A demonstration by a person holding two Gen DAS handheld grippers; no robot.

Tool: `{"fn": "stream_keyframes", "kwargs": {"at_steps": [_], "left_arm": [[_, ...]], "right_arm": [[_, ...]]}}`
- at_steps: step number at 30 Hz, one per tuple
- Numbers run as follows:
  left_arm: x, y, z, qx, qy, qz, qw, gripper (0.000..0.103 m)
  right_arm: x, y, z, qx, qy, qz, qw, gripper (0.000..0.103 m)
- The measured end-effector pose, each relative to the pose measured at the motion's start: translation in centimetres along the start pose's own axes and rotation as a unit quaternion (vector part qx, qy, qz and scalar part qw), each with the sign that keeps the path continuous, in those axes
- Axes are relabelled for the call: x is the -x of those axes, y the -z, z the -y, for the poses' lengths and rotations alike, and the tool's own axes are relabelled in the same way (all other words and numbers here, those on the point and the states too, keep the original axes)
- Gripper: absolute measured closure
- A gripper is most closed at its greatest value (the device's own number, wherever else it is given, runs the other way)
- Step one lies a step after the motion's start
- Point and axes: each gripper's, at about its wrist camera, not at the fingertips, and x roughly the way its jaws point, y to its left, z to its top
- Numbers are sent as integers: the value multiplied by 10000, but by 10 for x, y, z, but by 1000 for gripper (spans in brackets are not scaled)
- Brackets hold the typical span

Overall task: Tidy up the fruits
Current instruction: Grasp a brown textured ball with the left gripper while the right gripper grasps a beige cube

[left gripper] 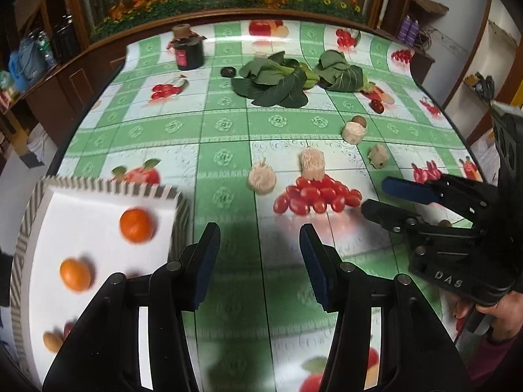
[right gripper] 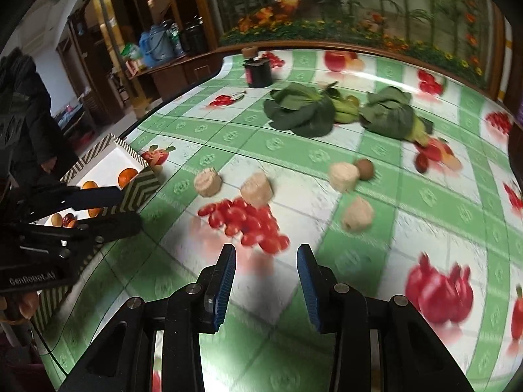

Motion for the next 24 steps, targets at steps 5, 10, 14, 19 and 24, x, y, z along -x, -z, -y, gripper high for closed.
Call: {"fn": "stream_keyframes", "kwargs": {"at_steps": [5, 10, 14, 19, 24], "left_arm": [[-14, -10, -5, -96, -62, -121, 9999, 52], [-22, -14, -12, -93, -22, -147, 9998, 52], [-33, -18, -12, -140, -20, -235, 9996, 53], [-42, -28, -7, -198, 33, -212, 9996, 53], [-57, -36, 2, -338, 32, -275, 9990, 53]], "right_arm": [[-22, -21, -2, 191, -47, -14, 9998, 65], [-51, -34, -8, 502, -58, -176, 9986, 65], [-68, -41, -9, 770, 104, -169, 9968, 65], [-66, -45, 7, 379, -181, -157, 9990, 75], [-53, -36, 16, 252, -106, -126, 9995, 75]]}}
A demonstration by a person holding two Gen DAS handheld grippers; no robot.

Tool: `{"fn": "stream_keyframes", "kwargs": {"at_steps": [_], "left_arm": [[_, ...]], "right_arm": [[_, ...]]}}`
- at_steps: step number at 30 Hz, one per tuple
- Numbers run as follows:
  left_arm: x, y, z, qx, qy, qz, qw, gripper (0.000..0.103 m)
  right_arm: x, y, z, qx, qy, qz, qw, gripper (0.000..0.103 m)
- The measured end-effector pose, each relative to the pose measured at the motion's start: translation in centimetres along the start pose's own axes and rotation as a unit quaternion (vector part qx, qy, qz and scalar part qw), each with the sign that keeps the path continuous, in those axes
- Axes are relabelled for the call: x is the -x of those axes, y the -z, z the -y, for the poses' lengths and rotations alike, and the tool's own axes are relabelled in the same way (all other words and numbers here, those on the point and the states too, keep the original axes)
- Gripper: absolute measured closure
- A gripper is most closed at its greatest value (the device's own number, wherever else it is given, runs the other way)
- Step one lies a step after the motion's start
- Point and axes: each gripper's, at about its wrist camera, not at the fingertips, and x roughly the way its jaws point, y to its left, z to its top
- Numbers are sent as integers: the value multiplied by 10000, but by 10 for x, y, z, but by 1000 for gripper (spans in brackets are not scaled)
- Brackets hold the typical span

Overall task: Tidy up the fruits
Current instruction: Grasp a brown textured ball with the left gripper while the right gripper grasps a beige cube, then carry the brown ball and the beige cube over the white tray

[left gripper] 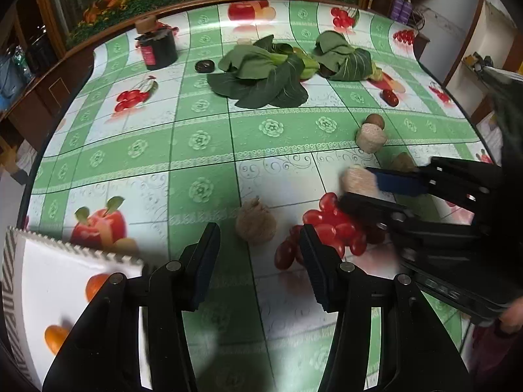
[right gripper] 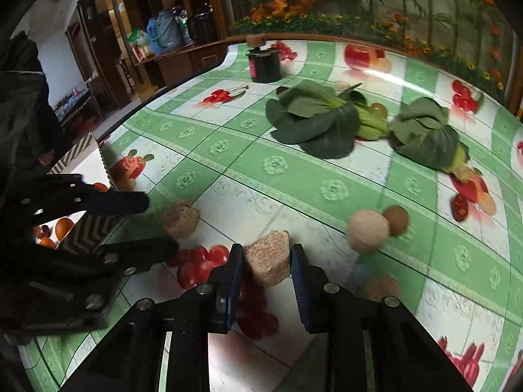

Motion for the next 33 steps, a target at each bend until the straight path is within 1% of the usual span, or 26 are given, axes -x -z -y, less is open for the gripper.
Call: {"fn": "stream_keyframes", "kwargs": {"at_steps": [4, 5, 6, 7, 8, 12, 16, 24, 25, 26, 33], "left_arm": [[-12, -3, 0, 25, 124, -35, 9999, 53], [-13, -3, -1, -1, 150, 27, 9999, 54], [-14, -3, -1, -14, 125, 67, 9999, 62], [-14, -2, -2, -30, 44, 112, 9999, 67], [-13, -2, -2, -25, 30, 129, 9999, 76], [-9, 2, -8, 114, 23, 167, 9998, 76], [6, 11, -9, 204, 31, 244, 9995, 76], [46, 41, -4, 179, -72, 496, 9986, 76], [50, 45, -4, 165, -127, 523, 9984, 76], [55, 50, -4, 168, -180, 553, 9982, 76], [79, 75, -16, 304, -246, 680, 9969, 76]], "right_arm": [[6, 6, 8, -199, -72, 16, 9998, 75], [6, 7, 9, -228, -83, 3, 9997, 74], [7, 9, 9, -237, -84, 16, 9997, 75], [8, 10, 8, -233, -87, 12, 9997, 75], [9, 11, 7, -227, -91, 8, 9997, 75], [14, 14, 0, -181, -97, 2, 9998, 75], [21, 17, -8, -165, -127, 35, 9998, 75], [39, 26, -30, -216, -204, 192, 9994, 75], [41, 28, -33, -229, -216, 214, 9993, 75], [43, 29, -36, -236, -237, 221, 9992, 75], [52, 35, -70, -163, -379, 273, 9988, 75]]}}
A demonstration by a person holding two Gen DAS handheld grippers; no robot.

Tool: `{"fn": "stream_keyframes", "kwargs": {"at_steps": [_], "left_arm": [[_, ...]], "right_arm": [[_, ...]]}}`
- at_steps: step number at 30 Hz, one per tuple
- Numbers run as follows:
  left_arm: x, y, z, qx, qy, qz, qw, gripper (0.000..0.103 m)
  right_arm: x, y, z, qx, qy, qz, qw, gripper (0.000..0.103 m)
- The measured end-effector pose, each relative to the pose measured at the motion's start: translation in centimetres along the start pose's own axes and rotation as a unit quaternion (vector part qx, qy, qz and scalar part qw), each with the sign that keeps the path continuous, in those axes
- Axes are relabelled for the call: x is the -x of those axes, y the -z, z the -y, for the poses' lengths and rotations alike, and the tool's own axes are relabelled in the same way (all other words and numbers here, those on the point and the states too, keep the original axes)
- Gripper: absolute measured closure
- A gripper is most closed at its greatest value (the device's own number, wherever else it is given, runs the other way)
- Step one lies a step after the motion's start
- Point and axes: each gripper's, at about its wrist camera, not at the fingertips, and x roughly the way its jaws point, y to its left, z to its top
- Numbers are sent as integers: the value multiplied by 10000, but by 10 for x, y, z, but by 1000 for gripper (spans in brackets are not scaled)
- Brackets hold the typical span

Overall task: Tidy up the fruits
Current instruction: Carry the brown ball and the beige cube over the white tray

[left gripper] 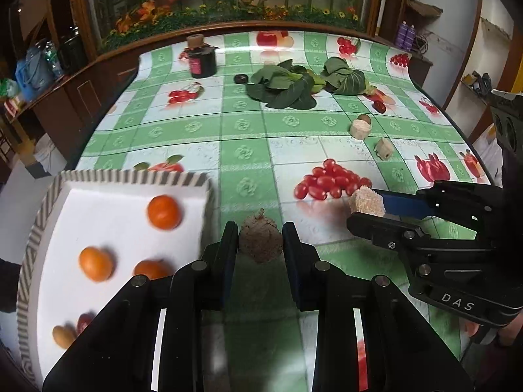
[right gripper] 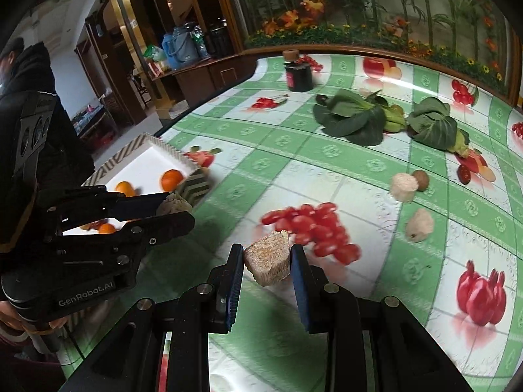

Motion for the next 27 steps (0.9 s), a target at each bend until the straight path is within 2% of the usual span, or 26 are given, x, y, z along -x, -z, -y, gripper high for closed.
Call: {"fn": "stream_keyframes", "kwargs": {"at_steps": [12, 27], "left_arm": [[45, 28, -44, 364, -323, 341, 9982, 76], [71, 53, -118, 891, -694, 433, 9927, 76]], "right_arm": [[8, -4, -60, 377, -194, 85, 9991, 75], [-10, -19, -140, 1025, -499, 10, 9935, 75]]}}
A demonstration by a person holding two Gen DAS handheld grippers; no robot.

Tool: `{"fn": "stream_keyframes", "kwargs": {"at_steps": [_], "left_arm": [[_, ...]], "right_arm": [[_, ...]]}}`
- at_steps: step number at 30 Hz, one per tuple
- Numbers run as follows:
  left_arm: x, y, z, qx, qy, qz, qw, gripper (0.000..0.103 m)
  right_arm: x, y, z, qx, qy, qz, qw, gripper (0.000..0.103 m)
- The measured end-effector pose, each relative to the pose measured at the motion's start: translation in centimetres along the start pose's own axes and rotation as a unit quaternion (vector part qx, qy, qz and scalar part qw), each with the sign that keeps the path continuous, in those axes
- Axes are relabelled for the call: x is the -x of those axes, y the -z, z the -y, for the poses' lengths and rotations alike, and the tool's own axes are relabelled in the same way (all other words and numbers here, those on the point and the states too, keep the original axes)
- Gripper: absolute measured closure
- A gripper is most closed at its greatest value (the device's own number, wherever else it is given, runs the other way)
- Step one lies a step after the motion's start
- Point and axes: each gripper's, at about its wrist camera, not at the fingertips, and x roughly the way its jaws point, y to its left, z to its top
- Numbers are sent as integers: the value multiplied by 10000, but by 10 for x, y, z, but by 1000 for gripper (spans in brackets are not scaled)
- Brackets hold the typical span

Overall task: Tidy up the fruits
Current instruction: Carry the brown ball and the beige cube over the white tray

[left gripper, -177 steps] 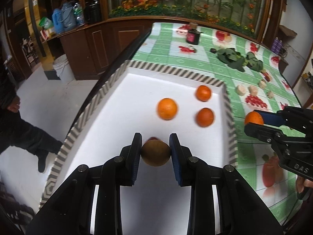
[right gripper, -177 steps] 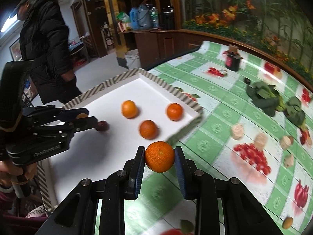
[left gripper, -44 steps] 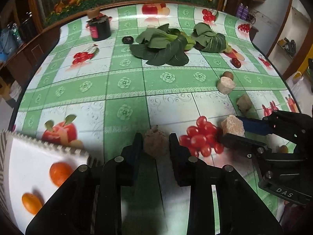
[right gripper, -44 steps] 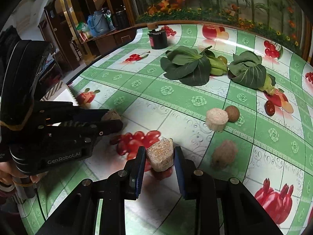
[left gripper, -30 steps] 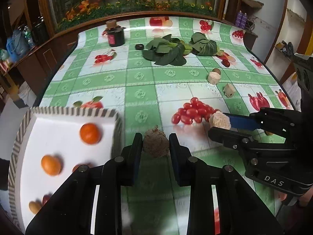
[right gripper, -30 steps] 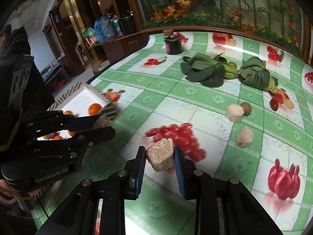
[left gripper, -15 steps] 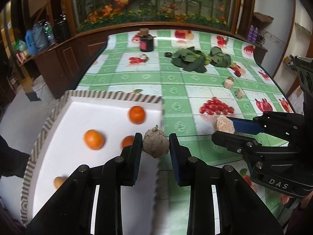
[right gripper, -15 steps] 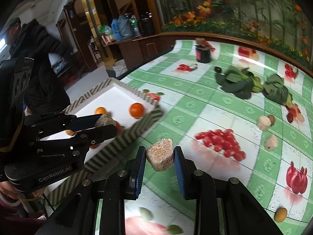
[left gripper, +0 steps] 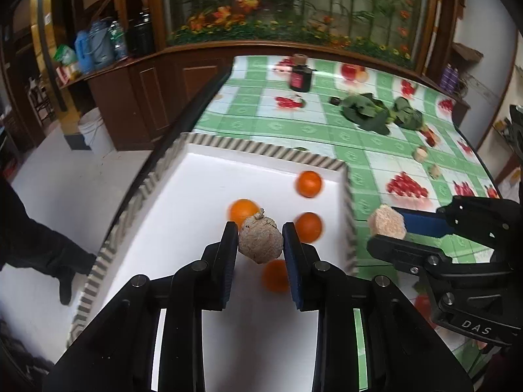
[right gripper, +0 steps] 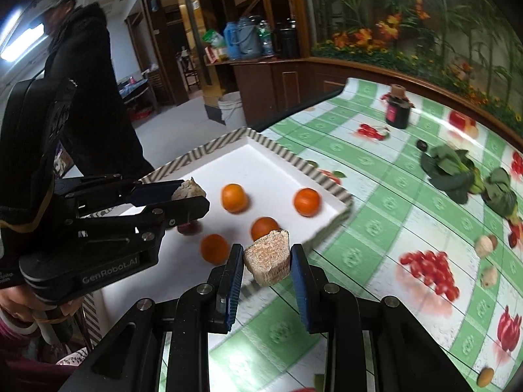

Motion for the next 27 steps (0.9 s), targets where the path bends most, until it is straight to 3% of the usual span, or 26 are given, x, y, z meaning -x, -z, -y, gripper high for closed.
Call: {"fn": "stream_keyframes", "kwargs": {"at_steps": [13, 27], "left_arm": [[-25, -8, -49, 540, 3, -291, 9981, 76], [-63, -14, -61, 634, -60, -761, 9951, 76]], "right_arm": [[-41, -25, -9, 149, -164, -248, 9994, 75], [-96, -49, 5, 246, -109, -576, 9980, 75]]}}
